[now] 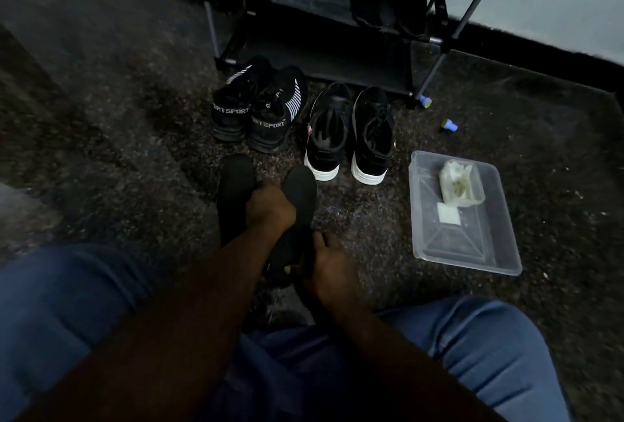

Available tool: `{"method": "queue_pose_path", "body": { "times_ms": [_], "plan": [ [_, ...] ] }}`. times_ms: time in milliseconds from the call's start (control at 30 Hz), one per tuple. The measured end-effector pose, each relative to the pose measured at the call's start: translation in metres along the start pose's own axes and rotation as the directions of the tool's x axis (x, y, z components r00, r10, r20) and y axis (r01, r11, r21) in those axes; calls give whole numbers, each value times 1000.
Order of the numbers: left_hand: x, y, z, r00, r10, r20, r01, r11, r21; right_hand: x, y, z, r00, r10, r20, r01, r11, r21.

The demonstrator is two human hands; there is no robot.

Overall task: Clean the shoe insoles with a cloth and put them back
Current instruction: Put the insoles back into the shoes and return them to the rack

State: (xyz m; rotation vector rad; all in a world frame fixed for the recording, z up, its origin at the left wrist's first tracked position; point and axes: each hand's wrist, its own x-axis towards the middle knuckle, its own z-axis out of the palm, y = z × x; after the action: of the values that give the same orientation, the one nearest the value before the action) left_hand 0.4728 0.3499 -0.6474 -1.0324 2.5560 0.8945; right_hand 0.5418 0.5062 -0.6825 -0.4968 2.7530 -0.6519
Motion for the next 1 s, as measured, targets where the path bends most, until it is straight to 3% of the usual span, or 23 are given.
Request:
{"method": "queue_pose_path", "body": {
  "times_ms": [67, 133, 300, 400, 467, 500, 633, 733, 867, 1000],
  "plan": [
    [7, -7, -2, 998, -57, 9, 58, 988, -142, 1, 0, 0, 1000, 0, -4, 1, 1000, 23],
    [16, -14, -5, 991, -84, 104, 108, 961, -256, 1, 0, 0, 1000, 25, -11, -24, 996, 87],
    [5, -12, -27, 942, -96, 321, 279, 755, -594, 3, -4, -4, 980, 190, -65, -163, 940, 300],
    [6, -3, -43, 952, 25, 304, 216, 647, -731, 11, -8, -8, 946, 323, 20, -254, 703, 665],
    [7, 9, -57, 961, 72, 268, 182, 566, -804, 20, -17, -17, 947, 315, 59, -211, 475, 855],
    [7, 14, -63, 964, 86, 250, 166, 538, -826, 24, -20, -21, 950, 309, 44, -177, 415, 893],
    [26, 50, -99, 972, 190, 136, 51, 395, -917, 69, -37, -47, 940, 271, -207, 53, 483, 874],
    [56, 81, -128, 950, 306, 69, -75, 436, -897, 118, -55, -80, 889, 260, -376, 171, 574, 801],
    [98, 117, -156, 947, 321, 27, -150, 514, -845, 207, -72, -119, 870, 277, -409, 156, 632, 759],
    [135, 141, -167, 947, 321, 15, -145, 471, -870, 298, -81, -143, 872, 320, -370, 87, 643, 761]
  ]
}}
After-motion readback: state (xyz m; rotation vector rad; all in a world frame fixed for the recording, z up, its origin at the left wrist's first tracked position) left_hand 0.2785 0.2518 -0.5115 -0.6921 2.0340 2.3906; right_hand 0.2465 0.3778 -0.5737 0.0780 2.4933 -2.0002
